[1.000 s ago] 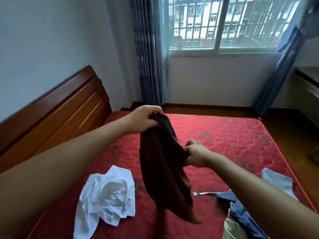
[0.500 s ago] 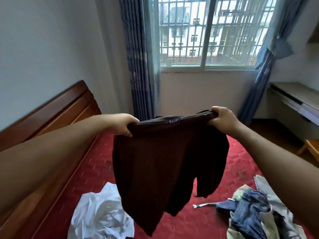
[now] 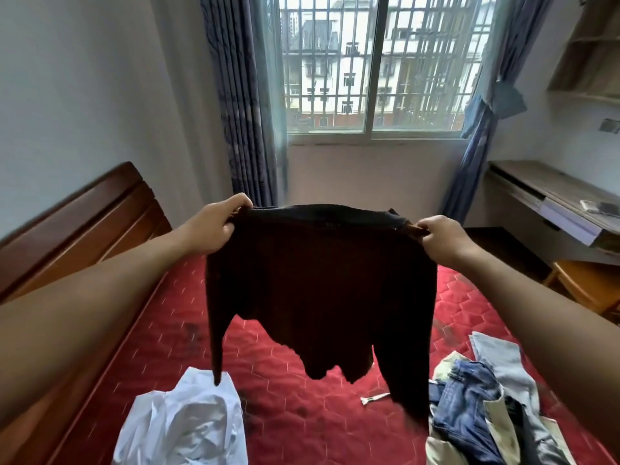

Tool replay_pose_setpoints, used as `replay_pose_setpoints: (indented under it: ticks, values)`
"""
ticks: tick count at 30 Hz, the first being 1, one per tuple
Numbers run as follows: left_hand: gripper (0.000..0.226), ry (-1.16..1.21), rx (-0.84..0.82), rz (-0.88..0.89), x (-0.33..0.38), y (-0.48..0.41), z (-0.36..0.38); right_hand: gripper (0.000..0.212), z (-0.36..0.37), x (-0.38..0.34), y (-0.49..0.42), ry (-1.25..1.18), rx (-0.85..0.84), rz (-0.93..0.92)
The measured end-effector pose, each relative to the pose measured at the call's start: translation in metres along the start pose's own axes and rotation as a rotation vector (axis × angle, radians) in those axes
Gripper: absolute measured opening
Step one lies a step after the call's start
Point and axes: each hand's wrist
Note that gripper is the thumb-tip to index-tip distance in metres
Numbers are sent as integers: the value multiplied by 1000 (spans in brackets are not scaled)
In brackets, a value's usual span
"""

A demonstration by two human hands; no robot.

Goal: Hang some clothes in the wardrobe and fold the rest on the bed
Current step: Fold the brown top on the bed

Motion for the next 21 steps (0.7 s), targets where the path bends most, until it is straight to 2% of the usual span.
replay_pose_setpoints:
  ticks: [2, 4, 7, 9, 11, 16, 21]
  values:
    - [55, 56, 57, -12, 0, -1, 3, 22, 8, 7, 1, -107, 26, 57]
    - [56, 59, 128, -52, -3, 0, 8, 23, 18, 14, 6, -319, 47, 95]
    - [26, -145, 271, -166, -14, 4, 18, 19, 28, 17, 13, -517, 63, 78]
    - [20, -174, 296, -263, -20, 9, 28, 16, 31, 14, 13, -533, 30, 41]
    - [20, -107, 301, -361, -27, 12, 39, 21, 34, 14, 11, -445, -19, -5]
    - [20, 122, 346, -464, -37, 18, 70, 34, 31, 30, 13, 1, -29, -157]
    - [14, -38, 242, -243, -54, 23, 93, 29, 42, 65, 8, 216, -66, -234]
Point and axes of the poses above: each hand's wrist, its own y-axis away from the middle knuckle, its own z-axis out of the palm, x = y × z, and after that the axes turned 8 degrees about -y, right-handed
